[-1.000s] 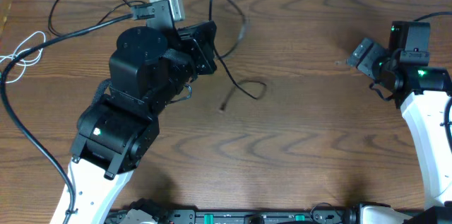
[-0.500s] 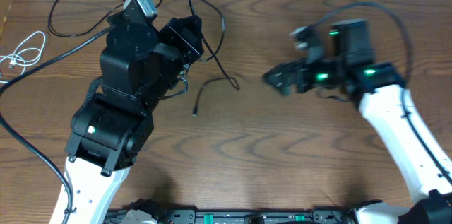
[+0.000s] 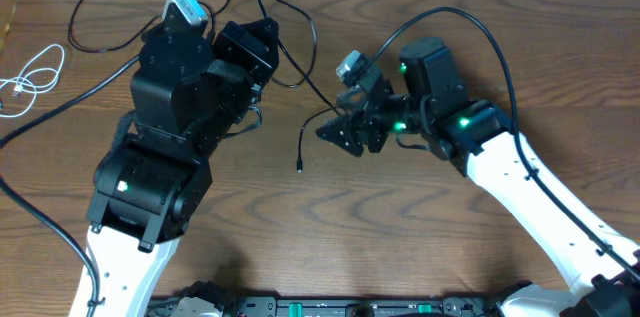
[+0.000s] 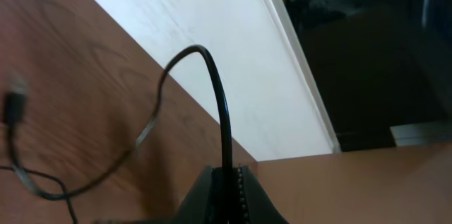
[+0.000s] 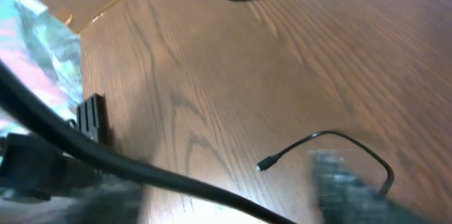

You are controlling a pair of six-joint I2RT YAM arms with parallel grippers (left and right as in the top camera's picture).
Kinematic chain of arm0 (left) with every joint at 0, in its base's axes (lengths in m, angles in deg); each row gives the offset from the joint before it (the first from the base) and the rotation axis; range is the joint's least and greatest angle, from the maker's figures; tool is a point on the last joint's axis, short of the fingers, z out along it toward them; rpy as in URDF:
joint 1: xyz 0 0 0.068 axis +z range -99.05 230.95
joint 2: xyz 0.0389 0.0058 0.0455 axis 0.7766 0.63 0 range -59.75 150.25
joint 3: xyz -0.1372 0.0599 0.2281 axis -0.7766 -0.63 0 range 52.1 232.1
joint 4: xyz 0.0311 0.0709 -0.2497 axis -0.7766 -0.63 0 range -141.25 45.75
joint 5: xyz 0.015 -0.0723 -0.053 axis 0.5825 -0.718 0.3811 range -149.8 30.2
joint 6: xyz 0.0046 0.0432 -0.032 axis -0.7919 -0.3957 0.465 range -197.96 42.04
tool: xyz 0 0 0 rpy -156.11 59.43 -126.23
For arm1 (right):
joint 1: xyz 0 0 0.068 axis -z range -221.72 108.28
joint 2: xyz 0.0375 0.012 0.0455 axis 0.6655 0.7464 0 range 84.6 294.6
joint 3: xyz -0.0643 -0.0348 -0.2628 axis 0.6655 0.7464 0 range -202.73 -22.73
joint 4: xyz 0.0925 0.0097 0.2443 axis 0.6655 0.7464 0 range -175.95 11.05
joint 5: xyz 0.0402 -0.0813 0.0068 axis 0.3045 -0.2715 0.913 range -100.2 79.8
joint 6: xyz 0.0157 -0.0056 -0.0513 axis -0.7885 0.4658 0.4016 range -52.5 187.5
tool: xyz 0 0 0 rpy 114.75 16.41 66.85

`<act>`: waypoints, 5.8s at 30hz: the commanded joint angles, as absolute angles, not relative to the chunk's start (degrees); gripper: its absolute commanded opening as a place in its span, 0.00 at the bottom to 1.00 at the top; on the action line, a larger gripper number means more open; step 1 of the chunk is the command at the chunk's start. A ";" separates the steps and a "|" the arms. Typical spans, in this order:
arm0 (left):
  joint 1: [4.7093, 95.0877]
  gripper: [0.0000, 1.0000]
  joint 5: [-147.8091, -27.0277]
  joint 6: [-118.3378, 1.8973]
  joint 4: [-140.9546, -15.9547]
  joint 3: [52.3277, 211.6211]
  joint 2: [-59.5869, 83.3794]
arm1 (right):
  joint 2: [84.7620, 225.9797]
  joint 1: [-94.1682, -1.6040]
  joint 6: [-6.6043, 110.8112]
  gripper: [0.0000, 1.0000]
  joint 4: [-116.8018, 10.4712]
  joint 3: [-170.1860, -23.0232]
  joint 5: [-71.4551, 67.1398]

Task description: Untangle cables

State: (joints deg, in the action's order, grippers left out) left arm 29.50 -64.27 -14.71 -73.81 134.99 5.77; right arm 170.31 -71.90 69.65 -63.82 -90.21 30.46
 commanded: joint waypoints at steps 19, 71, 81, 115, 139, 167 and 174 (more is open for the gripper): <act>29.78 0.33 -46.92 -17.07 -91.06 135.47 5.22 | 168.10 -72.57 58.29 0.01 -67.14 -90.45 38.55; 29.78 0.56 -76.75 3.32 -93.94 135.43 5.83 | 168.06 -76.31 62.05 0.01 -82.51 -90.45 54.94; 29.78 0.43 -77.45 3.34 -94.16 135.43 5.83 | 168.06 -76.27 62.49 0.01 -82.44 -90.45 55.25; 29.78 0.13 -80.38 3.34 -94.84 135.43 5.77 | 168.08 -76.22 61.76 0.01 -82.25 -90.45 50.55; 32.88 0.07 -26.81 1.85 -99.67 135.25 7.03 | 168.08 -72.03 50.35 0.99 -71.36 -90.45 32.72; 67.96 0.08 -10.57 -14.91 -85.53 135.14 52.56 | 168.17 -72.14 51.91 0.99 -68.74 -90.43 27.75; 67.96 0.08 -35.79 -35.98 -76.15 135.14 58.33 | 168.17 -72.14 51.91 0.99 -68.72 -90.43 24.63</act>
